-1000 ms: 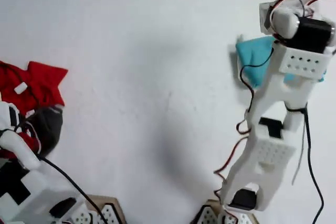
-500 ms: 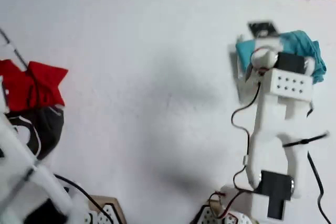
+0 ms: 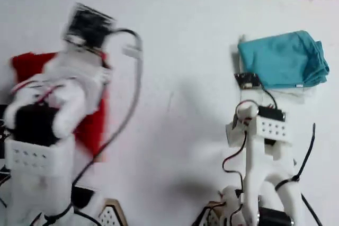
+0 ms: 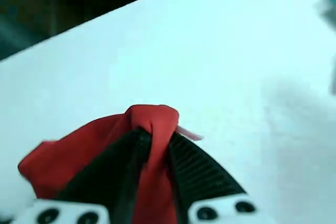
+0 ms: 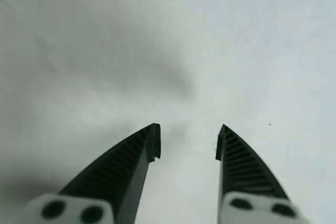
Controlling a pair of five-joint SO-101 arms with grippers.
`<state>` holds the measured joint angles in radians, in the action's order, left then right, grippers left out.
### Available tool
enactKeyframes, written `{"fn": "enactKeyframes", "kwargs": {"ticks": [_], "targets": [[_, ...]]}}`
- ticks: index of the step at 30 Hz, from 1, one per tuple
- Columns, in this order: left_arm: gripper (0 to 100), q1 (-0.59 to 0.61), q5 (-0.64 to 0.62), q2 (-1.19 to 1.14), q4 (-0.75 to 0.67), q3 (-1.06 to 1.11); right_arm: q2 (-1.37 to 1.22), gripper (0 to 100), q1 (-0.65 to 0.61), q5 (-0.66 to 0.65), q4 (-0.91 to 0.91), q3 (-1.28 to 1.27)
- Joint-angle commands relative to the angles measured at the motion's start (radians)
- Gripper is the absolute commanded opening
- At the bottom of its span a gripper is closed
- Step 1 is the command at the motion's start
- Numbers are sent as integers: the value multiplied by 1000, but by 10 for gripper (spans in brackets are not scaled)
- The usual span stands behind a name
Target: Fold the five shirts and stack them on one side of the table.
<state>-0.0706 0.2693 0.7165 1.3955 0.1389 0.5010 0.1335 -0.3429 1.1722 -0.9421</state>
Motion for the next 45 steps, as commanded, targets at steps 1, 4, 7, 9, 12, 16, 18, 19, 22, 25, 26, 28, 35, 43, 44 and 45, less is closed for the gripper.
{"fn": "enactKeyframes", "kwargs": {"ticks": [1, 4, 7, 9, 12, 16, 18, 19, 22, 25, 26, 28, 35, 43, 44, 45], "targets": [[24, -155, -12, 28, -60, -38, 58, 177, -2, 3, -88, -74], [24, -216, -14, 28, -72, -38, 58, 177, -2, 3, -137, -120], [24, -253, -14, 28, -71, -28, 58, 177, -2, 3, -166, -144], [24, -270, -14, 28, -78, 8, 58, 177, -2, 3, -170, -144], [46, -273, -14, 28, -112, 110, 58, 177, -2, 3, -171, -144], [146, -270, -14, 29, -126, 213, 58, 177, -5, 3, -174, -140], [178, -270, -14, 29, -120, 248, 58, 177, -7, 3, -193, -140], [181, -270, -14, 32, -120, 265, 58, 177, -4, 3, -200, -140], [181, -242, -8, 37, -114, 285, 58, 177, -5, 3, -206, -140], [181, -144, -8, 35, -109, 285, 58, 177, -7, 3, -206, -140], [181, -109, -9, 29, -109, 286, 58, 177, -7, 3, -206, -140], [183, -66, -11, 26, -120, 314, 58, 178, -7, 3, -206, -140], [184, -209, -12, -74, -210, 493, 56, 180, -2, 5, -228, -138], [185, -440, -6, -292, -155, 516, 61, 180, 35, 3, -209, -138], [185, -459, -6, -311, -153, 519, 65, 180, 58, 3, -208, -138], [185, -476, -6, -330, -150, 518, 65, 180, 87, 2, -208, -138]]}}
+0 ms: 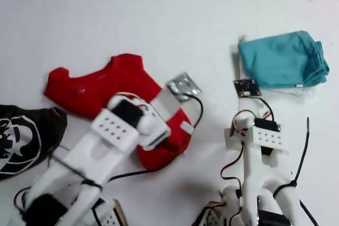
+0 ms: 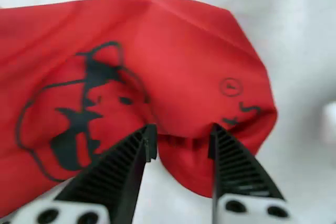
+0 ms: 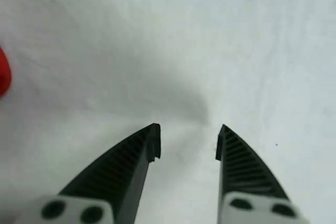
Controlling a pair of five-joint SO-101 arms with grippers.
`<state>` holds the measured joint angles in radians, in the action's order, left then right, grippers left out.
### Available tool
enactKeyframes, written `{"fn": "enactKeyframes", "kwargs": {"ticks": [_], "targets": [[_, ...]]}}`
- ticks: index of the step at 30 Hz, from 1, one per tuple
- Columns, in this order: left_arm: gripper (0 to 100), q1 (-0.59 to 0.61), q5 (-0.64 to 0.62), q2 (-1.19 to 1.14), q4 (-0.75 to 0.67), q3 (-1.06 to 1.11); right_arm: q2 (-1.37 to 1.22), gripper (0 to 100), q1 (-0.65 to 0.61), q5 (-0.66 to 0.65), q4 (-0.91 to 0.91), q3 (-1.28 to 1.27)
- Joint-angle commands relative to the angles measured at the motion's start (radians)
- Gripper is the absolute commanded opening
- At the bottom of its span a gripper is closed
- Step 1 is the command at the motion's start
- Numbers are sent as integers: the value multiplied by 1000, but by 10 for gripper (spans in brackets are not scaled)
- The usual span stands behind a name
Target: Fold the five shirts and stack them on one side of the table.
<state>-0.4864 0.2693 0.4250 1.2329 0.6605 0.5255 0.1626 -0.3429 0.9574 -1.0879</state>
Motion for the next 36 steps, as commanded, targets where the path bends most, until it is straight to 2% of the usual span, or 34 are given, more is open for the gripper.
{"fn": "enactKeyframes", "kwargs": {"ticks": [1, 6, 11, 16, 20, 23, 27, 32, 36], "targets": [[185, -78, -6, -55, 17, -5, 41, 180, 88, 0, 7, 8], [185, -147, -6, -121, 23, 5, 41, 180, 251, -132, 8, 11], [185, -147, -2, -163, 37, 2, 33, 180, 383, -176, 44, 75], [185, -130, 84, -157, 103, -41, 33, 180, 404, -176, 79, 112], [185, -75, 98, -201, 52, 8, 35, 179, 372, -175, 77, 112], [185, 6, 138, -272, -41, 53, 33, 178, 349, -170, 79, 112], [181, 227, 157, -348, -153, 22, 36, 177, 328, -167, 94, 112], [184, 505, 158, -382, -141, -151, 33, 177, 305, -167, 91, 112], [184, 600, 160, -384, -51, -325, 33, 177, 271, -167, 87, 112]]}}
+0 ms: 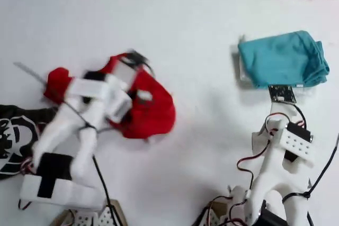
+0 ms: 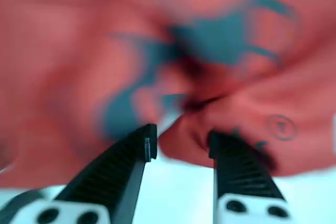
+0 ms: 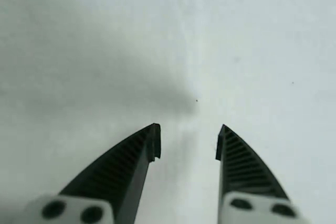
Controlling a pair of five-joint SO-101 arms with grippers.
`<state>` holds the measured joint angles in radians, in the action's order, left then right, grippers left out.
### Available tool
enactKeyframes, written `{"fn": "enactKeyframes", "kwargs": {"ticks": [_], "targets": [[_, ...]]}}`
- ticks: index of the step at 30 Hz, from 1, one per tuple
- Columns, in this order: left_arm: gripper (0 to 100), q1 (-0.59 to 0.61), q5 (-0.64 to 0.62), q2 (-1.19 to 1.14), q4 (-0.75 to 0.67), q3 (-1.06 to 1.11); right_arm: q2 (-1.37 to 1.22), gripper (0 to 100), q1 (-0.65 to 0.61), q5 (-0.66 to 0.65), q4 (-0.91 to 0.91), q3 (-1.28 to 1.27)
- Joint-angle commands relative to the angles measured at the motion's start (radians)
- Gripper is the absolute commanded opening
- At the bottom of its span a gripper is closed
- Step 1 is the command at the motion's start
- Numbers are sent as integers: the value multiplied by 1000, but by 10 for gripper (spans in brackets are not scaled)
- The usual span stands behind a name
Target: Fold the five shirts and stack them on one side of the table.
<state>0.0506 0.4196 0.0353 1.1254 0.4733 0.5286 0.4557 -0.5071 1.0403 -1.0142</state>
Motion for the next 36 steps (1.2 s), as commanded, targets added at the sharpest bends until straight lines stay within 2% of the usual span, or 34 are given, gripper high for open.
{"fn": "enactKeyframes", "kwargs": {"ticks": [1, 8, 10, 13, 17, 21, 24, 32, 34, 36], "targets": [[184, 68, 9, 6, 94, -183, 31, 177, -30, -3, 4, 38], [184, 38, 9, 8, 384, -421, 35, 179, -47, -3, 2, 38], [184, -8, 26, 9, 480, -444, 35, 179, -47, -6, 2, 38], [181, -118, 124, 11, 637, -441, 30, 180, -47, -9, -18, 38], [181, -229, 150, 15, 649, -331, 31, 180, -47, -11, -53, 38], [184, -333, 144, 21, 516, -145, 38, 180, -47, -11, -61, 38], [185, -361, 141, 17, 350, -12, 38, 180, -47, -11, -61, 44], [182, -290, 149, 14, -87, 211, 30, 177, -45, -11, -54, 60], [179, -242, 149, 14, -147, 214, 30, 177, -45, -11, -54, 60], [135, -201, 149, 21, -161, 197, 30, 177, -47, -11, -54, 60]]}}
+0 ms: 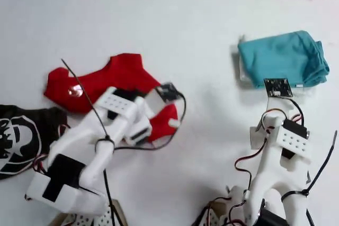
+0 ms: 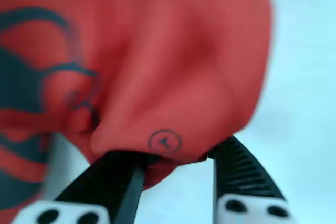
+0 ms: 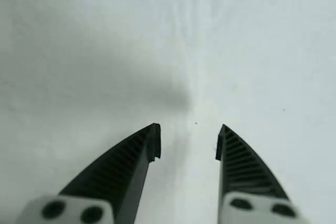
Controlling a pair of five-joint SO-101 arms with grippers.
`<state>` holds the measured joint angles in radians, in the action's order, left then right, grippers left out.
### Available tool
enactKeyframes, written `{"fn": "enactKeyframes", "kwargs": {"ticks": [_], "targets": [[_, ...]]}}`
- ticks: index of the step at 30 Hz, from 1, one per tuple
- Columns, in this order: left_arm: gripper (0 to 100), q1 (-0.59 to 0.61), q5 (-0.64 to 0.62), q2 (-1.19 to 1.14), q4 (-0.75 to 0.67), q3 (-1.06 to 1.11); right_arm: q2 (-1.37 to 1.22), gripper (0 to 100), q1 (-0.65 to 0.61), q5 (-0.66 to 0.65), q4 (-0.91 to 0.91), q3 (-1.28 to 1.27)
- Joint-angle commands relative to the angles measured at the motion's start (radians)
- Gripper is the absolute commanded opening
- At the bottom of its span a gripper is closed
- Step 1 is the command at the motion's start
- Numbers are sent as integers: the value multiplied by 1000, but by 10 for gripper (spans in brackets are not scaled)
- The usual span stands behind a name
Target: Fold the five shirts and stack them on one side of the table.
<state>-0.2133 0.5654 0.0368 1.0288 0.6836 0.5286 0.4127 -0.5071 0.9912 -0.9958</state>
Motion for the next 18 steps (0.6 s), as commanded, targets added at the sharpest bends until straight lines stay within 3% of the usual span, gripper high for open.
{"fn": "enactKeyframes", "kwargs": {"ticks": [1, 2, 8, 15, 18], "targets": [[81, 81, 3, 20, -46, -35, 30, 177, -4, -6, -8, 41], [15, 100, 0, 20, -18, -64, 30, 177, -4, -3, -12, 41], [26, 184, -3, 21, 307, -315, 28, 177, -76, 14, -24, 41], [26, 261, 5, 21, 752, -714, 25, 180, -291, 158, -19, 137], [26, 342, 3, 49, 760, -773, -12, 180, -394, 198, -18, 232]]}}
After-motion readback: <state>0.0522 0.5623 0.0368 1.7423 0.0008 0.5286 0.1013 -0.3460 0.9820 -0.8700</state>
